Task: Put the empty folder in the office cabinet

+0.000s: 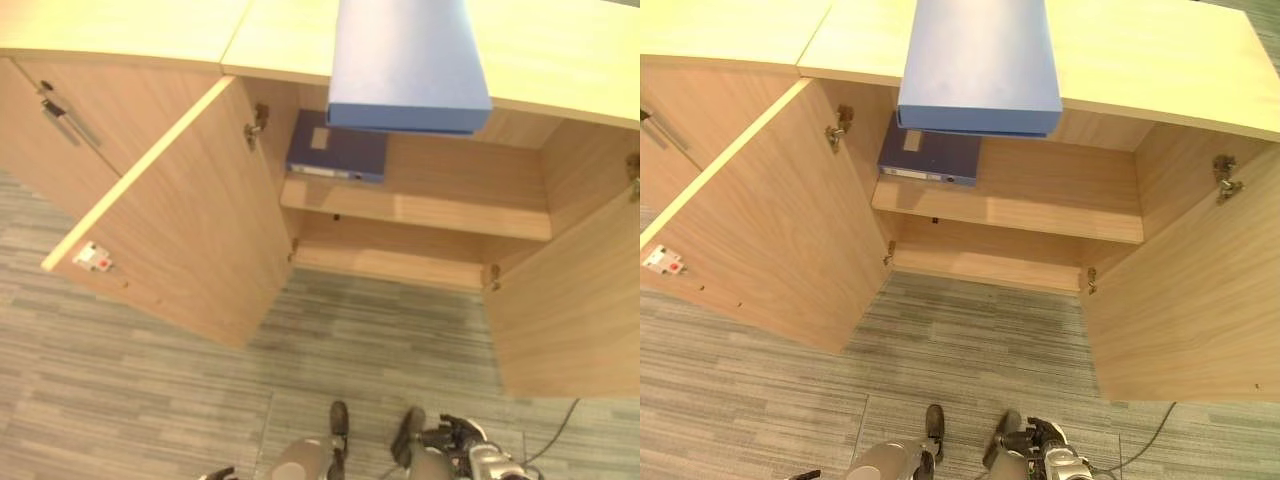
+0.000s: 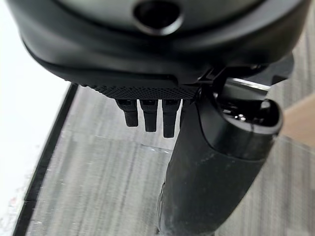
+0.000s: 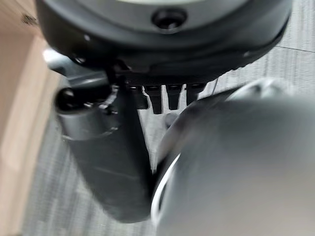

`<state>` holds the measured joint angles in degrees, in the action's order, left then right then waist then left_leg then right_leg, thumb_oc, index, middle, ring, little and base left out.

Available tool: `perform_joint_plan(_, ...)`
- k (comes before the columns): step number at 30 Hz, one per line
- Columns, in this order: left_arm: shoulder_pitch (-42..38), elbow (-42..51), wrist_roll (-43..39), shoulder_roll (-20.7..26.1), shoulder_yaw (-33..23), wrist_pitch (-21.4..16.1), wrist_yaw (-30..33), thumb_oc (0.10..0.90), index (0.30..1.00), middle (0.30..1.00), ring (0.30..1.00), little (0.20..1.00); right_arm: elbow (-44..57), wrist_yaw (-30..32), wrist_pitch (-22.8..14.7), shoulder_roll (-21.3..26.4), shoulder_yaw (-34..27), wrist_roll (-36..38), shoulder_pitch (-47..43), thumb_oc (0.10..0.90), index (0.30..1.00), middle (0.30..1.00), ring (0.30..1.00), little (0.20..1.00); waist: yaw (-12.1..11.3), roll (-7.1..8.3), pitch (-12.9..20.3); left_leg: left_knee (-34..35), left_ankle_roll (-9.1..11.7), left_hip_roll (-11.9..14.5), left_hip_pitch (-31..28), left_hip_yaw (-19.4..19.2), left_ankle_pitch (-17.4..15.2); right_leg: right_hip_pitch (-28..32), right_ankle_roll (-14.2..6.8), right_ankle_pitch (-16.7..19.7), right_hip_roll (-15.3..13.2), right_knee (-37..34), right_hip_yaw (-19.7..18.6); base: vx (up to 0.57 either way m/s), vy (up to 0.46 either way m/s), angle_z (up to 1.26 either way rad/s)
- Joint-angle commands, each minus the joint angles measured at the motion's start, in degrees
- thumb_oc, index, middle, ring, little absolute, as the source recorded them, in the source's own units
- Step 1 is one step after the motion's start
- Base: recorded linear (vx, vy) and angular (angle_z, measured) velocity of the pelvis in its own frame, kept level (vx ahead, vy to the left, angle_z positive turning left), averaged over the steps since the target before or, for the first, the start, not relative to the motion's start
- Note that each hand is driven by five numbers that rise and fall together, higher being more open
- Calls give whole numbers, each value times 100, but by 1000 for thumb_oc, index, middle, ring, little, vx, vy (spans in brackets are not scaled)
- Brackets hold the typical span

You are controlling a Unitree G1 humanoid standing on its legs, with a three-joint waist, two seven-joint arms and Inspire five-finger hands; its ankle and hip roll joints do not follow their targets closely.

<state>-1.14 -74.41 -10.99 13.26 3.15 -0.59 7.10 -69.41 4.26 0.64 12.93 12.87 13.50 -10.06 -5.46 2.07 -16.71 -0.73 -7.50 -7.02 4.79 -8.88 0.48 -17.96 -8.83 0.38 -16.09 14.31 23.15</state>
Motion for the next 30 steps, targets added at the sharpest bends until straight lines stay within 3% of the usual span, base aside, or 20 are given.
perform_joint_plan(1,-5,-63,38,178,1,-24,153,800,900,900,900,900,-118,152,78,342,146,-148,44,800,900,900,900,900,142,2,-352,-387,540,254,-280,470,-640,-82,-12,1125,438,-1072,1,262,-159,33)
perform_joint_plan(5,92,-137,73,100,-55,-43,110,800,900,900,900,900,-241,129,68,342,140,-194,174,800,900,900,900,900,130,55,-194,-435,595,247,-500,616,-915,189,84,1157,536,-1406,49,271,-176,67)
perform_joint_plan(10,126,-193,111,61,-39,-29,99,800,900,900,900,900,-385,92,66,343,157,-202,233,800,900,900,900,900,155,50,-34,-300,697,429,-597,674,-902,284,165,1066,675,-1387,82,177,-147,23)
perform_joint_plan(18,-95,21,-29,-26,159,-84,83,800,900,900,900,900,-344,189,-45,479,-142,227,223,800,900,900,900,900,318,-14,28,-325,1024,815,-625,607,-910,366,366,554,778,-1065,93,112,-130,16)
perform_joint_plan(20,-111,103,-68,-70,240,-127,64,800,900,900,900,900,-377,214,-52,535,-153,228,246,800,900,900,900,900,306,-18,-24,-1064,1147,857,-377,553,-692,640,491,414,823,-1071,96,46,-83,17)
perform_joint_plan(22,-118,112,-81,-86,279,-130,69,800,900,900,900,900,-402,228,-49,564,-148,234,248,800,900,900,900,900,252,27,-95,-1431,1139,868,71,526,-463,809,526,332,779,-1131,99,40,-16,12)
perform_joint_plan(24,-88,87,-54,-87,284,-119,60,800,900,900,900,900,-411,224,-41,564,-150,224,275,800,900,900,900,900,223,78,-76,-1326,1106,868,253,493,-522,888,492,322,740,-1201,78,101,29,25)
perform_joint_plan(25,-16,25,-1,-75,263,-94,42,800,900,900,900,900,-444,208,-34,563,-145,173,316,800,900,900,900,900,108,138,-28,-1132,1117,842,628,578,-316,1068,439,350,752,-1370,-4,104,39,17)
perform_joint_plan(26,-14,26,-1,-74,264,-94,42,800,900,900,900,900,-443,208,-34,562,-145,173,319,800,900,900,900,900,105,139,-25,-1132,1118,843,628,575,-318,1069,440,352,754,-1374,-7,154,69,-5)
perform_joint_plan(27,6,5,6,-53,255,-81,28,800,900,900,900,900,-454,209,-42,566,-145,167,331,800,900,900,900,900,31,124,-15,-988,1143,819,801,645,-86,1152,437,351,815,-1434,-60,152,102,-31)
perform_joint_plan(28,45,-88,102,-22,232,-36,18,800,900,900,900,900,-483,189,-25,556,-116,119,337,800,900,900,900,900,-81,45,76,-423,1179,847,679,742,84,1254,403,323,941,-1465,-241,201,130,-59)
perform_joint_plan(30,132,-182,239,-82,257,-28,-25,800,900,900,900,900,-508,149,-23,500,-99,7,403,800,900,900,900,900,-49,-45,236,-13,1135,832,377,777,119,1361,370,359,1013,-1528,-320,135,100,-84)
